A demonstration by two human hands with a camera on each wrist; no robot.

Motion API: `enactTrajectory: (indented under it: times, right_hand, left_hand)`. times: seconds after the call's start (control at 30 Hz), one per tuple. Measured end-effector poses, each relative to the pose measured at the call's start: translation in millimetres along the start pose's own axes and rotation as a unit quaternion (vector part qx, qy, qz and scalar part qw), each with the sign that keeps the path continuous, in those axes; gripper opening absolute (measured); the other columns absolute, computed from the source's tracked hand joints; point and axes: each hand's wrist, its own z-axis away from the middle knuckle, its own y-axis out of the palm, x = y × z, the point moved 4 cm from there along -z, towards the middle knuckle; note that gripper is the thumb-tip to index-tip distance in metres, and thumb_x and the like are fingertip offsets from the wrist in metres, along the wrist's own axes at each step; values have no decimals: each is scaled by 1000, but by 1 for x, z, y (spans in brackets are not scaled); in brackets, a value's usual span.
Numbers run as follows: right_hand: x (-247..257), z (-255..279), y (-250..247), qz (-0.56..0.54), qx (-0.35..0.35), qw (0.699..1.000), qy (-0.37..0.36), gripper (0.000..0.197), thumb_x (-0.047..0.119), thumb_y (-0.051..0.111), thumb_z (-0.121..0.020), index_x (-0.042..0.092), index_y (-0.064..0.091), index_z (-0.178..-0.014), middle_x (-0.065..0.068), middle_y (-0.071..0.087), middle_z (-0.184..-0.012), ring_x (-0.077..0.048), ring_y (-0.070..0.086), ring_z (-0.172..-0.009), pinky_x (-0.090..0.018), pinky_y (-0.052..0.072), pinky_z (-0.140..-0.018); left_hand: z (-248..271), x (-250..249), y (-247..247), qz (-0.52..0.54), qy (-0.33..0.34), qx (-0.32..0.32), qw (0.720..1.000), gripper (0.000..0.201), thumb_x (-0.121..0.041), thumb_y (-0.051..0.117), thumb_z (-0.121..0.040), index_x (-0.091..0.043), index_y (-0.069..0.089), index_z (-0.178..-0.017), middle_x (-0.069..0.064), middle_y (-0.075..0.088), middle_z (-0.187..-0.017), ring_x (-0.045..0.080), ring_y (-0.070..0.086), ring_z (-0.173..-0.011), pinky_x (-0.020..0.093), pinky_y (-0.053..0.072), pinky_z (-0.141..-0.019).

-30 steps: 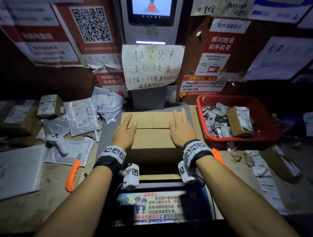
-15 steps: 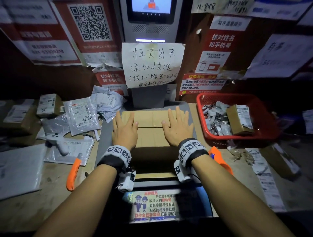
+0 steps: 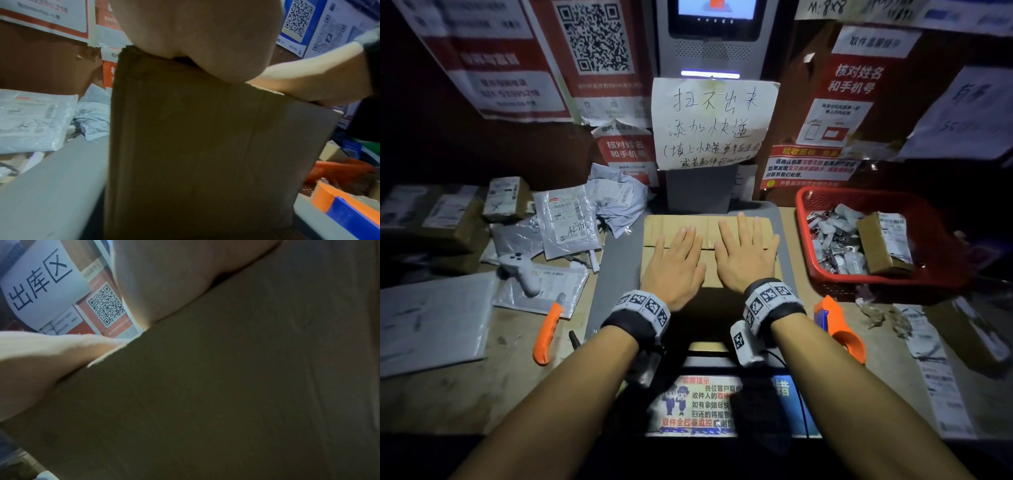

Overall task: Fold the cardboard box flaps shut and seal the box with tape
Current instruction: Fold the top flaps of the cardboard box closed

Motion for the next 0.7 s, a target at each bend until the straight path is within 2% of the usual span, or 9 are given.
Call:
enactTrajectory:
  times: [0.17, 0.23, 0.33, 0.4, 0.43, 0.47, 0.57, 0.63, 0.7]
  right_hand:
    - [-1, -1, 1, -1, -21, 1000, 2, 54, 49, 19, -101, 40, 22, -154, 1, 7, -167, -31, 3, -152, -67, 6, -115]
    - [-2, -1, 2, -6, -19, 1000, 1, 54, 50, 19, -101, 40, 22, -154, 1, 8, -167, -31, 4, -152, -66, 6, -115]
    - [-2, 0, 0, -11, -25, 1000, -1, 54, 50, 20, -101, 40, 23, -153, 0, 9, -166, -32, 4, -152, -66, 7, -115]
    - [-2, 1, 0, -7, -24, 1000, 1, 53, 50, 20, -101, 40, 22, -153, 0, 8, -166, -32, 3, -152, -66, 7, -115]
    - [-2, 1, 0, -5, -24, 1000, 1, 54, 50, 20, -101, 40, 22, -154, 0, 8, -166, -32, 3, -152, -66, 7, -115]
    - [-1, 1, -1, -4, -24, 1000, 0, 54, 50, 20, -101, 40, 21, -154, 0, 8, -167, -32, 3, -152, -65, 7, -116]
    - [-2, 1, -1, -4, -25, 1000, 2, 54, 50, 19, -101, 40, 21, -154, 0, 7, -167, -31, 2, -152, -65, 7, -116]
    - [-2, 1, -1, -6, -20, 1000, 4, 54, 49, 18, -101, 40, 20, -154, 0, 6, -167, -31, 0, -152, -65, 6, -116]
    - [-2, 1, -1, -6, -18, 1000, 1, 53, 49, 18, -102, 39, 20, -154, 1, 5, -167, -31, -1, -152, -65, 5, -116]
  left_hand:
    - [13, 50, 7, 118, -114, -15, 986, 60, -41, 18, -103, -20, 1, -157, 3, -7, -165, 21, -4, -152, 53, 12, -121]
    - [21, 61, 10, 240, -142, -19, 960, 61, -43, 16, -102, -25, -4, -156, 3, 8, -165, 23, 15, -150, 53, 27, -115]
    - [25, 87, 26, 420, -262, 19, 869, 62, -48, 16, -103, -14, 28, -152, 15, 47, -143, 32, 46, -131, 45, 34, -111]
    - [28, 106, 37, 528, -353, 7, 773, 72, -63, 22, -92, -8, 59, -120, 20, 56, -135, 35, 54, -123, 46, 39, -108]
    - [27, 110, 35, 547, -374, -15, 749, 71, -67, 24, -84, -10, 61, -104, 20, 59, -131, 35, 57, -118, 47, 42, -105]
    - [25, 109, 28, 535, -381, -39, 753, 63, -64, 25, -83, -13, 58, -99, 19, 61, -128, 35, 57, -116, 46, 42, -101]
    - [7, 78, 2, 364, -278, -90, 884, 47, -38, 35, -98, -17, 42, -139, 13, 40, -150, 32, 39, -136, 45, 34, -108]
    - [0, 38, -12, 202, -161, -105, 960, 58, -39, 37, -98, -23, 23, -152, 7, 20, -161, 27, 18, -148, 51, 27, -114]
    - [-1, 21, -3, 95, -107, -70, 987, 57, -49, 27, -98, -35, 22, -152, 2, 14, -164, 22, 7, -151, 54, 27, -112]
